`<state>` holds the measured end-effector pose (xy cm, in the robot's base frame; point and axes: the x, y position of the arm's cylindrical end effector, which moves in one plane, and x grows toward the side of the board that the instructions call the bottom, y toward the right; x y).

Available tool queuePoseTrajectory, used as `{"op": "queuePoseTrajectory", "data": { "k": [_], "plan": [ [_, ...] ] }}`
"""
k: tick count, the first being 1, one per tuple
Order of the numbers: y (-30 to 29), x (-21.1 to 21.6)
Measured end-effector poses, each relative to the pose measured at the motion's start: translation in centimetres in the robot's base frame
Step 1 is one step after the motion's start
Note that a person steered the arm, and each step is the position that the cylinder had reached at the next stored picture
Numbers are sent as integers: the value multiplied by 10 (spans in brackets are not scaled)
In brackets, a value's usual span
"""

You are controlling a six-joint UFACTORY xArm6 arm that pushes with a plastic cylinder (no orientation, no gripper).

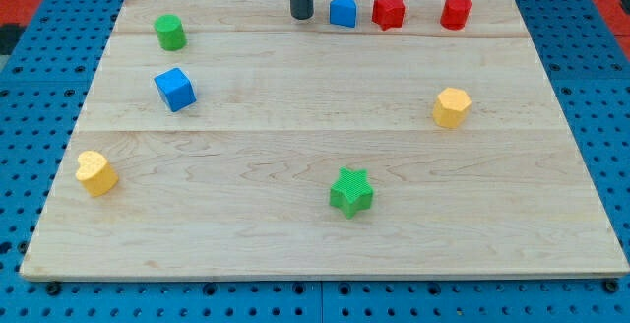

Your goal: Move your arm towards the center right

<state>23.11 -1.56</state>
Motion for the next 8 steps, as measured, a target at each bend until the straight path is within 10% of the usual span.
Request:
{"op": "queuePoseTrajectory", "data": {
  "k": [3, 5, 8],
  "plan": [
    [40, 0],
    [-34, 16],
    [63, 80]
  ]
}}
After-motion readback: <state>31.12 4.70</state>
